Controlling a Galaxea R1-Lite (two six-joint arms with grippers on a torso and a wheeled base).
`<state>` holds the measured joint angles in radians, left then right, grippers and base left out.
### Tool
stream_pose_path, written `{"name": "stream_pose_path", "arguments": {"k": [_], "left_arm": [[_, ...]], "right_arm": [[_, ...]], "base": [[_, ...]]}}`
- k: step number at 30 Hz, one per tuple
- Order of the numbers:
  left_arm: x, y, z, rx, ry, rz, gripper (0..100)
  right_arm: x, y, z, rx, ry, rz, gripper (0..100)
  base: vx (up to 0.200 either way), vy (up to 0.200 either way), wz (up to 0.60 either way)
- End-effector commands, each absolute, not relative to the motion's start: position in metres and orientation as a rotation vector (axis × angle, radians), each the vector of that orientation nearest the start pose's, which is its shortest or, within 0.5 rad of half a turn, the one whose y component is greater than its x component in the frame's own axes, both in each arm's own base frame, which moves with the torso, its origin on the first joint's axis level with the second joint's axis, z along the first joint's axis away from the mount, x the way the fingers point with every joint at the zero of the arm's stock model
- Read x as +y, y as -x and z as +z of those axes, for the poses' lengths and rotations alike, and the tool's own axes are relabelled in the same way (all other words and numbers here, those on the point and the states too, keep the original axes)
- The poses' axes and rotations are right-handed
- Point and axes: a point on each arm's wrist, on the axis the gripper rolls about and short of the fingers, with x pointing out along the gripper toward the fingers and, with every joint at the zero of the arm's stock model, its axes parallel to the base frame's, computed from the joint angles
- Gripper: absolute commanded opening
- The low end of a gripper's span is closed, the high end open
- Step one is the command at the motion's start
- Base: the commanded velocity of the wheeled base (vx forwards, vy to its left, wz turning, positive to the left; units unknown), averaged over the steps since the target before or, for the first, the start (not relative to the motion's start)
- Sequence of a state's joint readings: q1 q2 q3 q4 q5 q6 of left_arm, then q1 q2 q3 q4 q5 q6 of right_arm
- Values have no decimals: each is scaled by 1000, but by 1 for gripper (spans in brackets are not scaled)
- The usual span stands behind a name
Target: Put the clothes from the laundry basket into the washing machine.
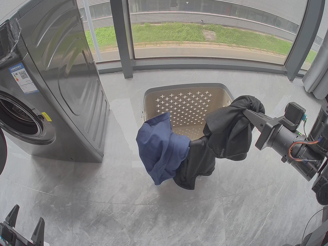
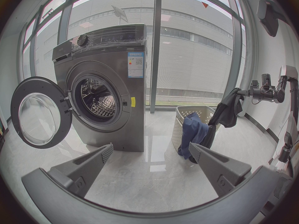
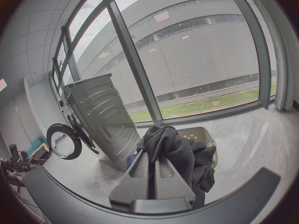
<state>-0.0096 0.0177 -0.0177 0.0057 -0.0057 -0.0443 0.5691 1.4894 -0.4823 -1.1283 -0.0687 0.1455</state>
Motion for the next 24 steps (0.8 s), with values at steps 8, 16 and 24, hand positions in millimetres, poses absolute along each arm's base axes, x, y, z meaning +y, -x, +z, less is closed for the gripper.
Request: {"name": "stream_pose_path", "arguments": {"k": [8,16,24], "left_arm": [[0,23,75,8,46,-15,100],[0,23,75,8,46,-15,100],[0,23,75,8,44,-15,100]], "right_arm": [[126,-199,205,-83,-182,509,0],[126,-198,205,-85,-183,514,0],[127,-198,205,-86,-184,515,0]], "base": [[0,200,0],[0,200,0],[0,200,0]]}}
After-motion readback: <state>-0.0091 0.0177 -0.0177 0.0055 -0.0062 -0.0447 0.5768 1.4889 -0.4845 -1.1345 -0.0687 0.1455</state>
